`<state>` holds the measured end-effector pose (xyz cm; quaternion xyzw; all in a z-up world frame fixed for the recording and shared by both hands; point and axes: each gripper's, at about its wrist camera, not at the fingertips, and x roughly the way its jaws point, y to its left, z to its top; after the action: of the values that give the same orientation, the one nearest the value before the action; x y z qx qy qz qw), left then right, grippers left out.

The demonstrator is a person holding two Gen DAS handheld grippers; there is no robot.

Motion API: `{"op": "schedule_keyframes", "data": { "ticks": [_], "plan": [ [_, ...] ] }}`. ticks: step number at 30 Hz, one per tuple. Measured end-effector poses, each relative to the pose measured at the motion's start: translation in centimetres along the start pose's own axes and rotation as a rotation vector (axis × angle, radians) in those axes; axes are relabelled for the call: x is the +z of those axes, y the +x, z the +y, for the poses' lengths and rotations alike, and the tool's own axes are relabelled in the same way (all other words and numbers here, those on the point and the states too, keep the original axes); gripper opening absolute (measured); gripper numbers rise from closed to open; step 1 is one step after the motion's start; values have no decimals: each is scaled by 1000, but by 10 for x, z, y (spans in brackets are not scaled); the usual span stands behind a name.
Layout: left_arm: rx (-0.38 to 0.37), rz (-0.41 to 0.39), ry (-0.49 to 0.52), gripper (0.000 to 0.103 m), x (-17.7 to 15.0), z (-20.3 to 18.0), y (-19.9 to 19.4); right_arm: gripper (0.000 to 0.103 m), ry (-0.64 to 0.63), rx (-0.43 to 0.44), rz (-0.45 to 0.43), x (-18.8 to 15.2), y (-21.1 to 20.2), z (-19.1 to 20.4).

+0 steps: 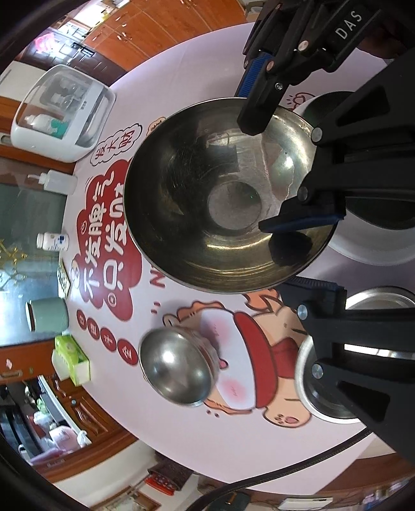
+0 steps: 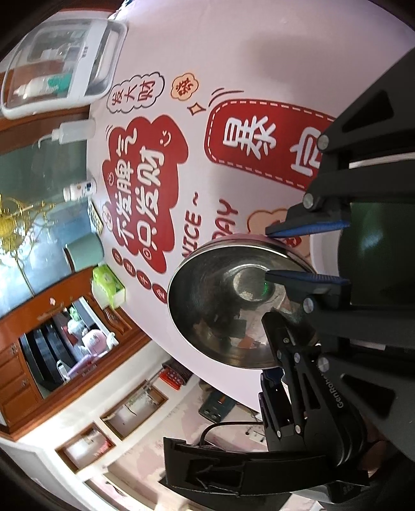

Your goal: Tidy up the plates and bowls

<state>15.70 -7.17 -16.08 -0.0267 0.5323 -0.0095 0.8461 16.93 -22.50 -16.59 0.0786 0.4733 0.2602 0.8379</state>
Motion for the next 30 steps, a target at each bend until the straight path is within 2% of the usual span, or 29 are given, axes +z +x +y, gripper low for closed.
{"op": "schedule_keyframes", "data": {
  "ticks": [16, 30],
  "plan": [
    [76, -43, -144, 25, -62, 43, -49, 21, -145, 98, 41, -26, -7, 60],
    [151, -16, -260, 25, -100, 87, -67, 21, -222, 188, 127, -40, 13, 107]
  ]
}}
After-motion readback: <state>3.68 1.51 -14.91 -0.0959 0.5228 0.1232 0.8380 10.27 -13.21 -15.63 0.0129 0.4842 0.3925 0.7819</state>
